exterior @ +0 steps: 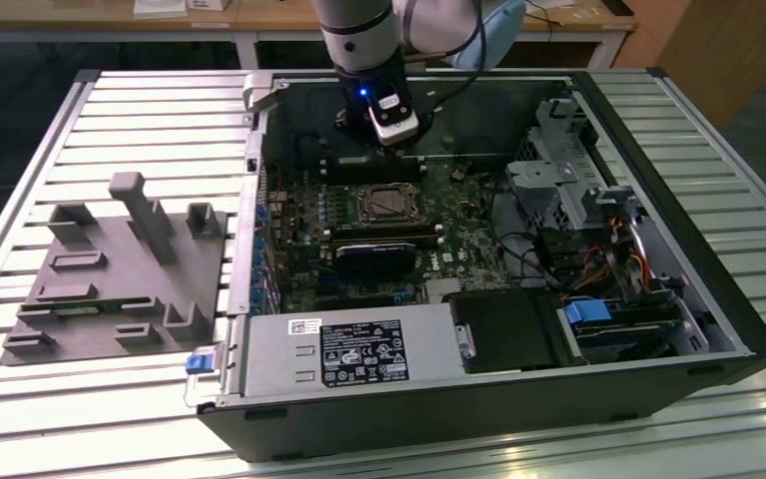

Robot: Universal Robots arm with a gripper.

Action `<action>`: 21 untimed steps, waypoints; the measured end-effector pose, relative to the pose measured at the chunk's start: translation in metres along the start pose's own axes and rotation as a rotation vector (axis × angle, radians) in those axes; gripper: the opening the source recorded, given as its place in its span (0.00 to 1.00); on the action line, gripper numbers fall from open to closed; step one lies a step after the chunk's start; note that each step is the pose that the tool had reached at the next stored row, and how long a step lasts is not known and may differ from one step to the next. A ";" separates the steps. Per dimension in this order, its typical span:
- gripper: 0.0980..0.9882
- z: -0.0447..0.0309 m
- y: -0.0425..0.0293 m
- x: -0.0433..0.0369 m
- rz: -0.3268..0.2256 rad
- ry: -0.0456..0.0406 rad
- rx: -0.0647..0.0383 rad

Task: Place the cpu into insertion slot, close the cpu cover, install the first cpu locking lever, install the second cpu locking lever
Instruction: 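Install the first cpu locking lever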

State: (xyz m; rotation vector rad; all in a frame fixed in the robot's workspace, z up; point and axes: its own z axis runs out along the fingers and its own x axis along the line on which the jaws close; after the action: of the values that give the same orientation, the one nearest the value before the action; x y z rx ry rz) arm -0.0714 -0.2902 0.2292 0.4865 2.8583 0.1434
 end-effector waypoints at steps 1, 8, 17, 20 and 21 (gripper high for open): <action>0.00 0.0005 0.0003 -0.0007 0.001 0.0143 0.005; 0.00 0.0035 0.0025 -0.0074 0.008 0.1284 0.046; 0.00 0.0056 0.0019 -0.0135 0.014 0.1961 0.073; 0.00 0.0055 -0.0005 -0.0147 0.016 0.1957 0.074; 0.00 0.0055 -0.0014 -0.0153 0.017 0.1956 0.074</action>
State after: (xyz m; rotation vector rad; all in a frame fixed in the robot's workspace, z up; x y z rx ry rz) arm -0.0564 -0.2964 0.2270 0.5391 3.0604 0.0931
